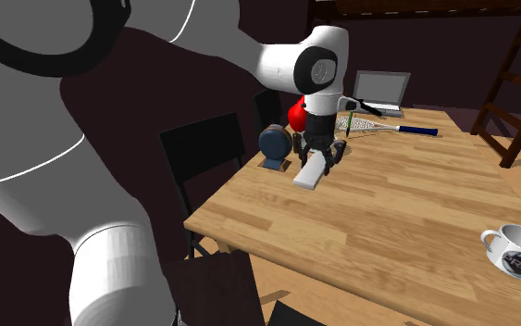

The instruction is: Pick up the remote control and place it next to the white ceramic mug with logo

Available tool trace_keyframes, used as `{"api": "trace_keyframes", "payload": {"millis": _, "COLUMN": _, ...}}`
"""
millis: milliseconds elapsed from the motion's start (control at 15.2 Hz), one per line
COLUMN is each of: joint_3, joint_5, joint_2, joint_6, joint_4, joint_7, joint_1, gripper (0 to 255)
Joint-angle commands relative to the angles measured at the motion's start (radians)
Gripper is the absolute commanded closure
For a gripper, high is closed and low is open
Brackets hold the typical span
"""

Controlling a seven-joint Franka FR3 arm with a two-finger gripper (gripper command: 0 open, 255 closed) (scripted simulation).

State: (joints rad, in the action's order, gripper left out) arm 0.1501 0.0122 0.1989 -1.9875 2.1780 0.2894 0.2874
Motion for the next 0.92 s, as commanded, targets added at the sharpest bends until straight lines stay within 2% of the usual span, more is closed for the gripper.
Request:
{"api": "trace_keyframes", "payload": {"millis": 0, "joint_3": -0.031, "joint_5": -0.009, "joint_2": -0.017, "joint_6": 0.006, "joint_4": -0.025, "joint_7": 0.050, "joint_1": -0.023, "gripper": 255}}
{"api": "trace_keyframes", "payload": {"millis": 462, "joint_3": -0.116, "joint_5": -0.029, "joint_2": -0.135, "joint_6": 0.017, "joint_4": -0.154, "joint_7": 0.197, "joint_1": -0.094, "gripper": 255}}
{"api": "trace_keyframes", "payload": {"millis": 858, "joint_3": -0.177, "joint_5": -0.027, "joint_2": -0.266, "joint_6": 0.043, "joint_4": -0.312, "joint_7": 0.317, "joint_1": -0.152, "gripper": 255}}
